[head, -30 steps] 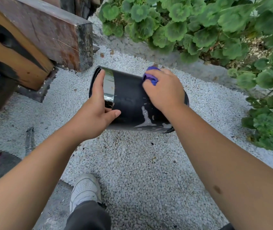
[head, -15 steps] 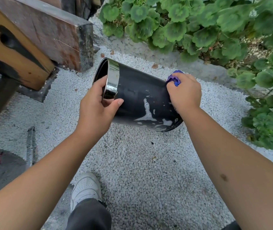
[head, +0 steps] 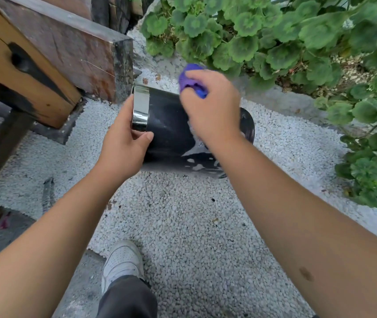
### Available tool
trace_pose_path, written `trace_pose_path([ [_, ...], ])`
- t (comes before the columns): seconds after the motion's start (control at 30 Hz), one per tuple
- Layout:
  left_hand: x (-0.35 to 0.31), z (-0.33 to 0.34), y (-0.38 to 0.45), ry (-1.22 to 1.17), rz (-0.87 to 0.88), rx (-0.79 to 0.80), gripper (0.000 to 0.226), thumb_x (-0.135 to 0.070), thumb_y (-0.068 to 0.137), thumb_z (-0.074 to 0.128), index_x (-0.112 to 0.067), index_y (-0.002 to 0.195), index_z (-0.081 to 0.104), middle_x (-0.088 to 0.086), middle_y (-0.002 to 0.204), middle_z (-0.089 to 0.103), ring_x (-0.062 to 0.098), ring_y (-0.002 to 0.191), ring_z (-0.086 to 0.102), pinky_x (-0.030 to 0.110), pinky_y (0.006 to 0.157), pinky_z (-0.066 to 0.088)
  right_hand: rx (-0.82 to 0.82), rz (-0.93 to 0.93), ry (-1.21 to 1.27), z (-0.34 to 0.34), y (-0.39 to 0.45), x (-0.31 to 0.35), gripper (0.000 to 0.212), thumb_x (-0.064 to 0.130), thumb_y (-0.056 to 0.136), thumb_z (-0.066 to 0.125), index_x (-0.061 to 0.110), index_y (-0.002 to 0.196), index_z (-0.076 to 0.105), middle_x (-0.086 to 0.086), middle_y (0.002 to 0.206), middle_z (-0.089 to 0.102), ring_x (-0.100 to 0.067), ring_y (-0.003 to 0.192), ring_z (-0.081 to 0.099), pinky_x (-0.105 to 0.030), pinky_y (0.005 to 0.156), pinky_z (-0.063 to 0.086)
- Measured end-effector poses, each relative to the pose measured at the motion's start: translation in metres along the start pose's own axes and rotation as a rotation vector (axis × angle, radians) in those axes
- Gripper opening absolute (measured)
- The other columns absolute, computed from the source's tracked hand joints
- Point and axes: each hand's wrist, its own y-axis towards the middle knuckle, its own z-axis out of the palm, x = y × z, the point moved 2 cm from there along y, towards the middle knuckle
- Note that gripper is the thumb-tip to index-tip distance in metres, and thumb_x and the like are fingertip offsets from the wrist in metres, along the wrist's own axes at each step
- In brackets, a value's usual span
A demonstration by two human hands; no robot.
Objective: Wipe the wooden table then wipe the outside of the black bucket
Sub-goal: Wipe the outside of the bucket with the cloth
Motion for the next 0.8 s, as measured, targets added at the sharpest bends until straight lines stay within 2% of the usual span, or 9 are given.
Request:
trace_pose_path([
  [0.1, -0.005, 0.0, 0.002, -0.102, 0.019, 0.014, 0.076, -0.006, 0.089, 0.061, -0.024, 0.155, 0.027, -0.007, 0.126, 0.064, 0.012, 0.103, 0.065, 0.039, 0.099, 0.05, 0.053, -0.174, -0.058, 0.026, -0.019, 0.024, 0.031, 0.025, 0.079, 0.06, 0.024, 0.108, 0.071, 0.001, 0.113, 0.066, -0.027, 0.098, 0.056, -0.032, 0.087, 0.044],
  [0.2, -0.003, 0.001, -0.005, -0.05, 0.034, 0.023, 0.079, -0.021, 0.083, 0.058, -0.022, 0.156, 0.026, -0.032, 0.118, 0.061, -0.009, 0.101, 0.061, 0.017, 0.091, 0.049, 0.14, -0.257, -0.262, 0.044, -0.035, 0.017, 0.04, 0.03, 0.081, 0.062, 0.023, 0.121, 0.066, -0.004, 0.131, 0.058, -0.031, 0.108, 0.052, -0.036, 0.098, 0.04],
  [0.23, 0.0, 0.001, -0.005, -0.037, 0.023, 0.015, 0.081, -0.024, 0.083, 0.056, -0.024, 0.156, 0.022, -0.039, 0.12, 0.056, -0.011, 0.102, 0.059, 0.016, 0.092, 0.048, 0.161, -0.263, -0.311, 0.046, -0.036, 0.01, 0.044, 0.032, 0.082, 0.062, 0.024, 0.125, 0.064, -0.005, 0.134, 0.056, -0.031, 0.112, 0.051, -0.04, 0.1, 0.04],
  [0.33, 0.006, -0.002, -0.005, -0.081, -0.008, 0.045, 0.083, -0.021, 0.084, 0.055, -0.026, 0.158, 0.017, -0.014, 0.146, 0.051, 0.015, 0.125, 0.057, 0.046, 0.11, 0.042, 0.136, -0.27, -0.353, 0.045, -0.032, -0.007, 0.047, 0.031, 0.079, 0.058, 0.022, 0.124, 0.065, -0.007, 0.13, 0.059, -0.034, 0.113, 0.052, -0.046, 0.099, 0.042],
  [0.4, 0.007, -0.003, -0.005, -0.129, -0.008, 0.054, 0.081, -0.014, 0.085, 0.053, -0.028, 0.157, 0.019, -0.007, 0.142, 0.056, 0.024, 0.12, 0.061, 0.053, 0.108, 0.043, 0.077, -0.229, -0.359, 0.038, -0.026, -0.018, 0.046, 0.033, 0.078, 0.052, 0.021, 0.119, 0.068, -0.007, 0.122, 0.063, -0.034, 0.11, 0.054, -0.044, 0.099, 0.043],
  [0.5, 0.008, -0.003, -0.006, -0.112, -0.017, 0.036, 0.079, -0.015, 0.085, 0.053, -0.031, 0.156, 0.021, -0.011, 0.141, 0.056, 0.018, 0.115, 0.063, 0.053, 0.107, 0.044, -0.018, -0.18, -0.4, 0.021, -0.021, -0.041, 0.047, 0.034, 0.077, 0.045, 0.018, 0.114, 0.071, -0.008, 0.111, 0.068, -0.033, 0.115, 0.05, -0.044, 0.109, 0.037],
  [0.6, 0.009, -0.001, -0.006, -0.116, -0.041, 0.031, 0.079, -0.021, 0.087, 0.053, -0.037, 0.155, 0.018, -0.024, 0.136, 0.055, 0.01, 0.101, 0.064, 0.048, 0.107, 0.045, 0.028, -0.068, -0.43, 0.005, -0.015, -0.066, 0.045, 0.028, 0.08, 0.051, 0.02, 0.122, 0.066, -0.009, 0.12, 0.064, -0.037, 0.132, 0.04, -0.044, 0.113, 0.03],
  [0.7, 0.011, 0.001, -0.007, -0.094, -0.058, 0.013, 0.079, -0.022, 0.089, 0.054, -0.04, 0.155, 0.014, -0.038, 0.124, 0.054, 0.006, 0.091, 0.061, 0.042, 0.102, 0.048, 0.025, 0.01, -0.428, -0.008, -0.014, -0.082, 0.047, 0.026, 0.082, 0.051, 0.023, 0.128, 0.062, -0.006, 0.131, 0.057, -0.031, 0.128, 0.044, -0.04, 0.105, 0.039],
  [0.8, 0.013, 0.001, -0.008, -0.075, -0.06, 0.004, 0.078, -0.017, 0.095, 0.056, -0.04, 0.155, 0.012, -0.03, 0.125, 0.057, 0.01, 0.088, 0.06, 0.04, 0.098, 0.049, 0.008, 0.024, -0.454, -0.016, -0.016, -0.093, 0.048, 0.025, 0.083, 0.051, 0.025, 0.13, 0.059, -0.004, 0.134, 0.055, -0.029, 0.123, 0.046, -0.038, 0.096, 0.042],
])
